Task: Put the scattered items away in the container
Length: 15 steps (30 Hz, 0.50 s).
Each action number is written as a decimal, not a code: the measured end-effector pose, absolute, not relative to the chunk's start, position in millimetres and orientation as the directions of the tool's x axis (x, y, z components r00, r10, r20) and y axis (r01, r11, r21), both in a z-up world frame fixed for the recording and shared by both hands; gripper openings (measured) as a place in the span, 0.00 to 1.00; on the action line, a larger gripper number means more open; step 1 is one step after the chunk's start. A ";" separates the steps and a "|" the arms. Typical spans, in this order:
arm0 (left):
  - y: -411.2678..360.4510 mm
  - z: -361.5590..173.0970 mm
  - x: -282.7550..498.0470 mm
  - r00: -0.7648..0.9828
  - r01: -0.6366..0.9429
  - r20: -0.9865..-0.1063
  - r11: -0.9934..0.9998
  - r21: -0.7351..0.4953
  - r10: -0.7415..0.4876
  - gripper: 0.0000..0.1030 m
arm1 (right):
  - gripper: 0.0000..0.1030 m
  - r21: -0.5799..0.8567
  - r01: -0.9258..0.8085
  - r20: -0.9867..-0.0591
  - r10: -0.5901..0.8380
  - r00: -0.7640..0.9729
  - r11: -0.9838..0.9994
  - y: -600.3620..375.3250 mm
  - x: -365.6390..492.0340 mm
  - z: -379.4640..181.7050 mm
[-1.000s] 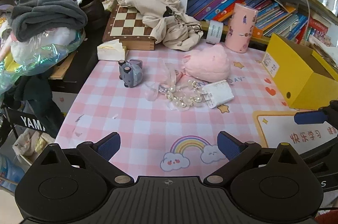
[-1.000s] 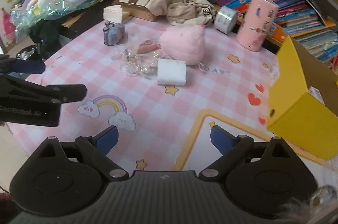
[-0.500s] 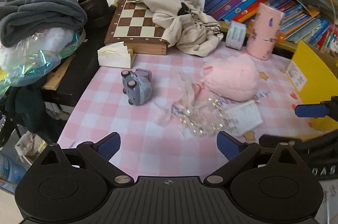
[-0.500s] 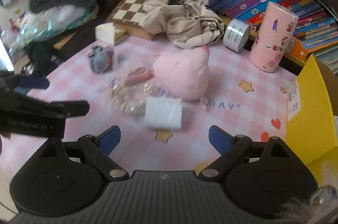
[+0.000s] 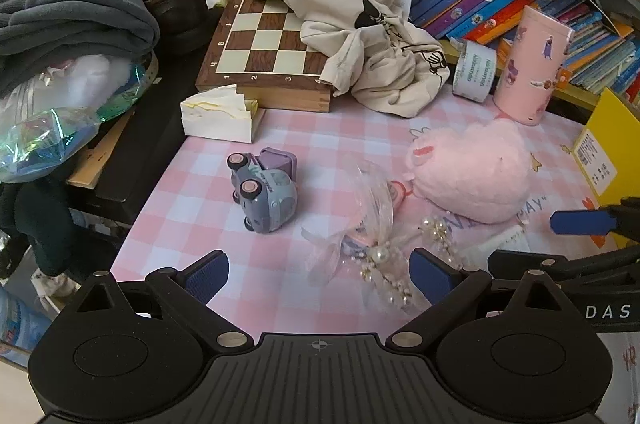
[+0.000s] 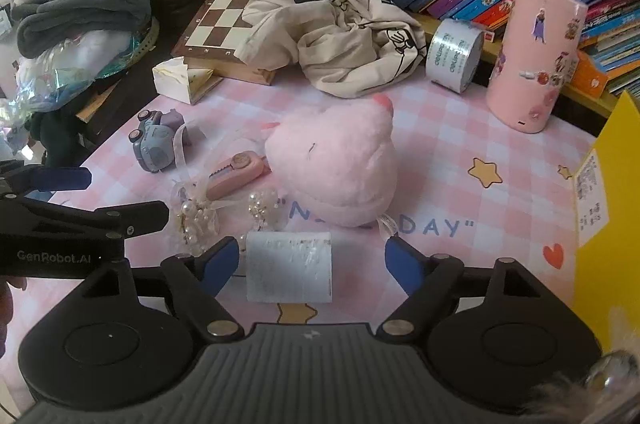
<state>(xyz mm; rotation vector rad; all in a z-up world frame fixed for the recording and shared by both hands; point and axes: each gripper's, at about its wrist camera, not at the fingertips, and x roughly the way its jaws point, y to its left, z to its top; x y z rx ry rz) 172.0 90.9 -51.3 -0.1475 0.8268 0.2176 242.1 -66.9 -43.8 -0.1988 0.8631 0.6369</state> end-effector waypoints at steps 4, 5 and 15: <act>89.8 -55.7 180.0 0.651 -0.242 -0.750 0.969 -0.058 0.117 0.91 | 0.69 0.115 -0.596 -0.768 0.452 0.453 0.794 -67.8 247.9 -50.0; 88.7 -56.9 181.9 0.652 -0.235 -0.751 0.970 -0.064 0.108 0.89 | 0.69 0.122 -0.597 -0.768 0.456 0.450 0.793 -68.8 248.3 -50.5; 71.1 -76.1 195.3 0.623 -0.188 -0.780 0.980 -0.072 0.062 0.62 | 0.49 0.101 -0.603 -0.784 0.437 0.442 0.791 -79.4 241.4 -49.2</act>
